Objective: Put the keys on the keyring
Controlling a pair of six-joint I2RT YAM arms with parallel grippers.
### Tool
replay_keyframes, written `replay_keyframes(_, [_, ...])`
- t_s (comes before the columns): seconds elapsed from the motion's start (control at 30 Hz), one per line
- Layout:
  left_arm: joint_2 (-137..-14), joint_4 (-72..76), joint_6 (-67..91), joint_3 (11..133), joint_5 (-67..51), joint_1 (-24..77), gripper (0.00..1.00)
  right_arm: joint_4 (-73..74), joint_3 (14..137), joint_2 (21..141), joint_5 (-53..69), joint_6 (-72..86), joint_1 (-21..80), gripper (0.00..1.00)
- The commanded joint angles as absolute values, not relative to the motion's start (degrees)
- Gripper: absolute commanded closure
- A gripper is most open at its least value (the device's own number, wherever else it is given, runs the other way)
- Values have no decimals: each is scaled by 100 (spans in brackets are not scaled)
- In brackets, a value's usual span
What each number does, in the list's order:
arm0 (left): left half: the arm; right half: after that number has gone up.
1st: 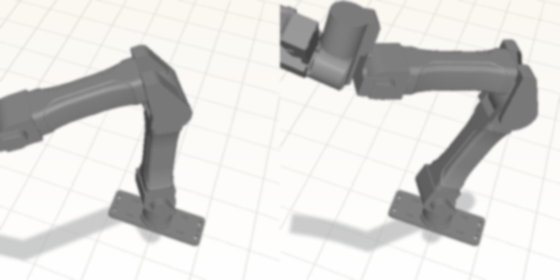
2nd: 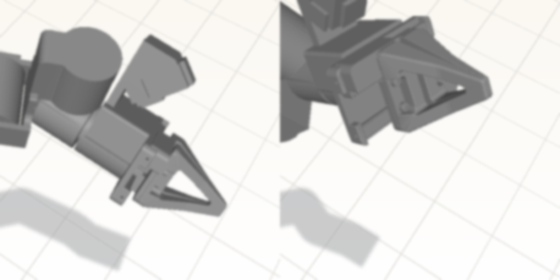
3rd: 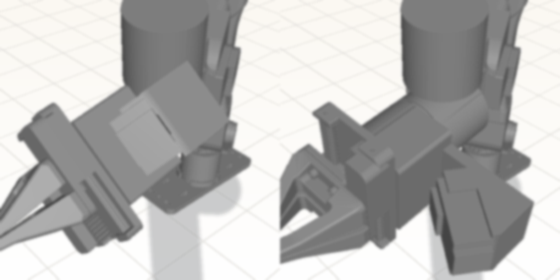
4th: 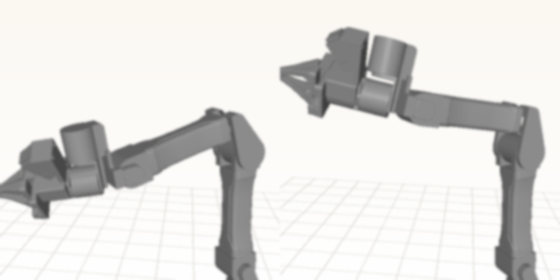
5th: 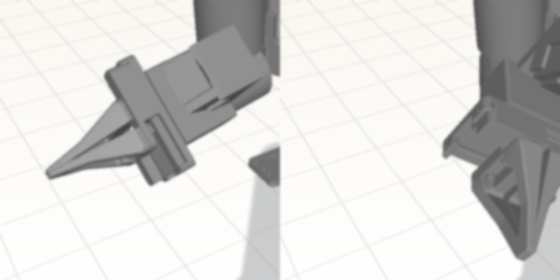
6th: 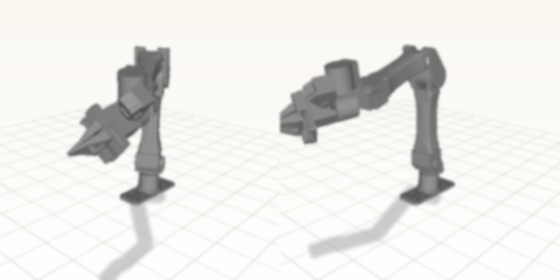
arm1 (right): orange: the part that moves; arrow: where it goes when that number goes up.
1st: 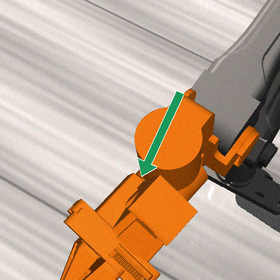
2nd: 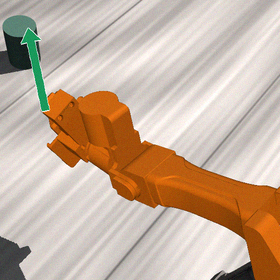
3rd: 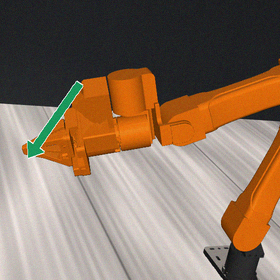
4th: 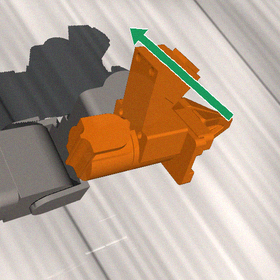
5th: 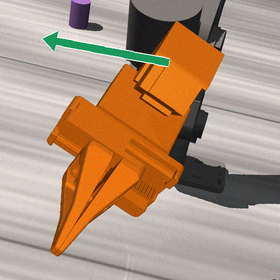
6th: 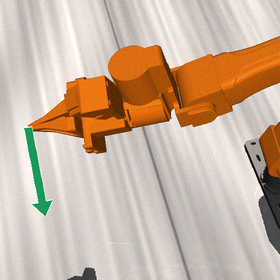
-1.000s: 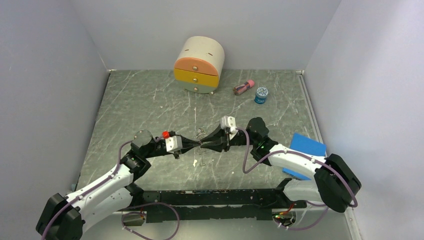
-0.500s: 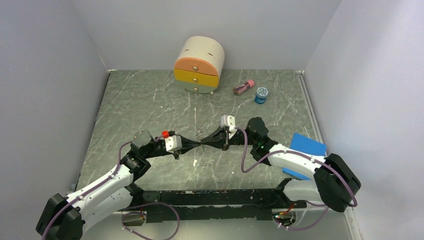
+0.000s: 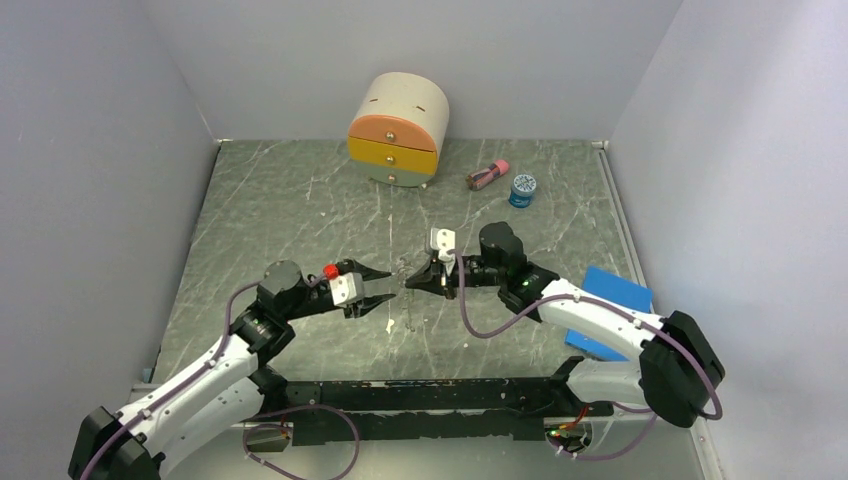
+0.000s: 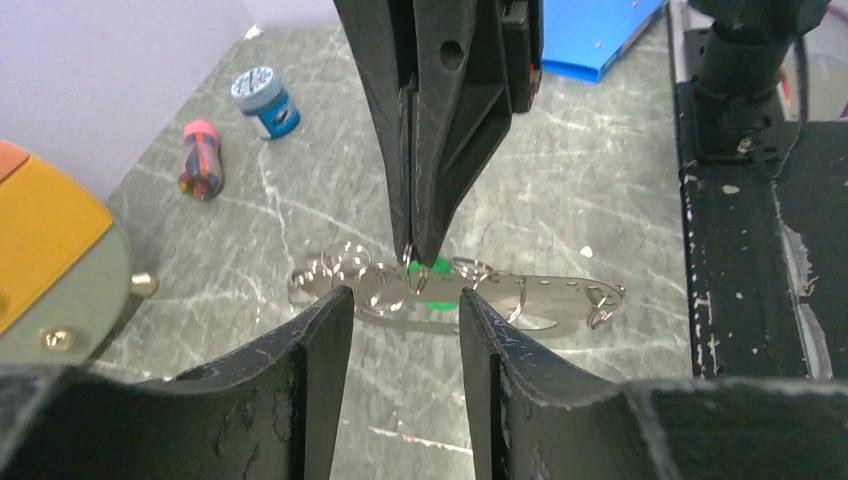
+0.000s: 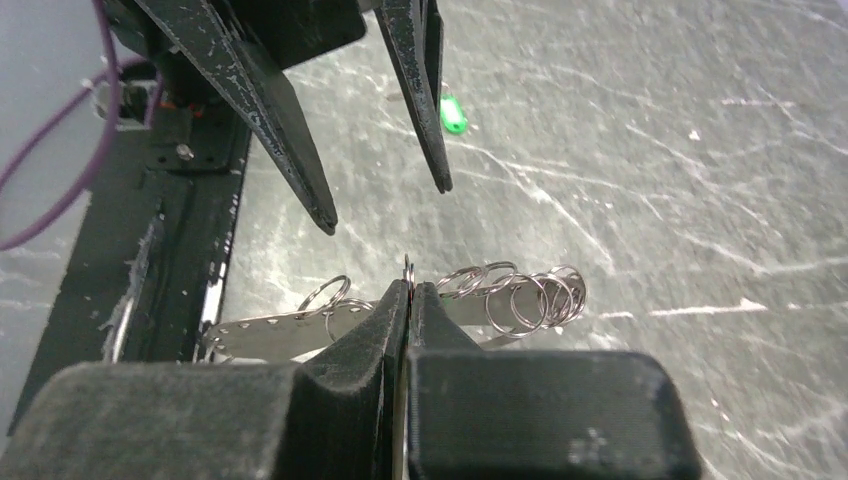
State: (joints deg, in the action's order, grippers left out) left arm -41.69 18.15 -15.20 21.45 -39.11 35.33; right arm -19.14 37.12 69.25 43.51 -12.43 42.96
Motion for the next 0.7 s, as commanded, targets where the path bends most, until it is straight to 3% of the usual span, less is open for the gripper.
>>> replay_keyframes(0.0, [-4176,1143,-1933,2477,-3471,3524,52,-665,4286,6689,3927,-2022,4381,100])
replay_keyframes(0.3, [-4646,1021,-2110,2618,-3391,3605,53,1544,5512,7413,2881,-2777,4961,100])
replay_keyframes(0.67, [-4876,870,-2559,2515,-3584,3922,58,1636,5701,7743,3102,-2700,5003,100])
